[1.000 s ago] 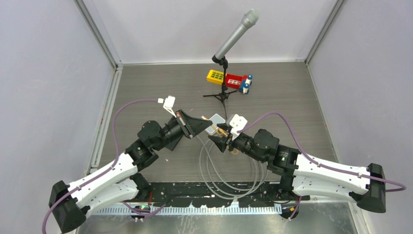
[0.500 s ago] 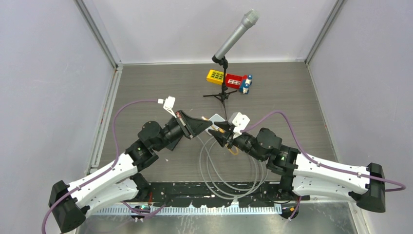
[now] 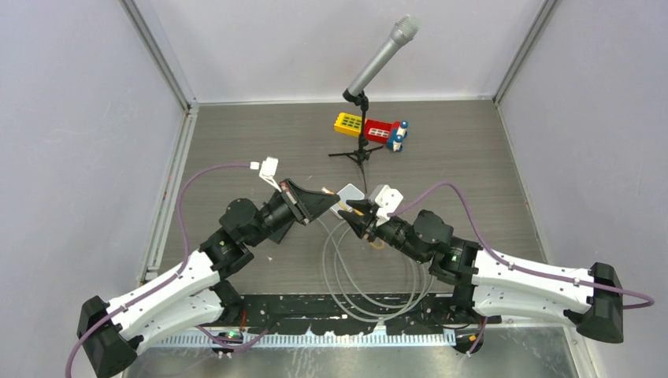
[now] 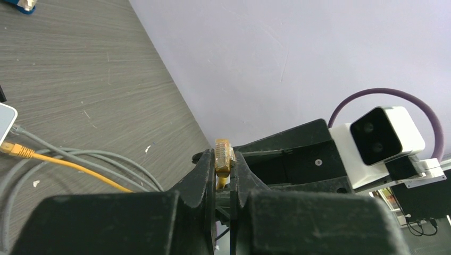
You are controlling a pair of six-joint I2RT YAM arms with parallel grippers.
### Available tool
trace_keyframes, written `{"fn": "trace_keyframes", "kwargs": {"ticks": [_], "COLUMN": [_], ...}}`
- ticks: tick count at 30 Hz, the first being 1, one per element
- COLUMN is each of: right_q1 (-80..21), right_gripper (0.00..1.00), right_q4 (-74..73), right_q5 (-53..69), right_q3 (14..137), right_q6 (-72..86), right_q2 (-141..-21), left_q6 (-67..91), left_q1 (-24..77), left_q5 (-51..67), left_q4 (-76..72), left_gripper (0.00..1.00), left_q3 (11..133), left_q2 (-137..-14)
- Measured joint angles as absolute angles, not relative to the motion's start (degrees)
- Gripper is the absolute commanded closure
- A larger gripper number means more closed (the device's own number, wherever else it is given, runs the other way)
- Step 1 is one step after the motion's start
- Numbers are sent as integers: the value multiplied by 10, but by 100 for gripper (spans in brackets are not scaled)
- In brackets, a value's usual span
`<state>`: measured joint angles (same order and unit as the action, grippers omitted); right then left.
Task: Insert the plug into the switch port
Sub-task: Pick up the connector from the center of the board.
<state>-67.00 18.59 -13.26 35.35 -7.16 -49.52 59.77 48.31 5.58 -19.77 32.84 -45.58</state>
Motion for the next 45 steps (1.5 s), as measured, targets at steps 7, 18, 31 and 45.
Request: {"fn": "trace_keyframes", "kwargs": {"ticks": [7, 18, 31, 45], "right_q1": [-670, -670, -670, -670], "right_gripper": [61, 61, 61, 72], "right_q4": [184, 193, 203, 215], "right_q5": [-138, -139, -139, -139], "right_q3": [342, 342, 342, 342], "right_q6": [-69, -70, -70, -74], "right_q2": [-491, -488, -495, -497], "left_q6": [599, 601, 610, 611], "left_q1": [483, 483, 483, 484], "left_q5": [51, 51, 52, 52], "left_q4": [-198, -199, -203, -206], "left_gripper": [100, 100, 100, 100], "left_q3": [325, 322, 319, 316], "left_q2": [-452, -453, -462, -463]}}
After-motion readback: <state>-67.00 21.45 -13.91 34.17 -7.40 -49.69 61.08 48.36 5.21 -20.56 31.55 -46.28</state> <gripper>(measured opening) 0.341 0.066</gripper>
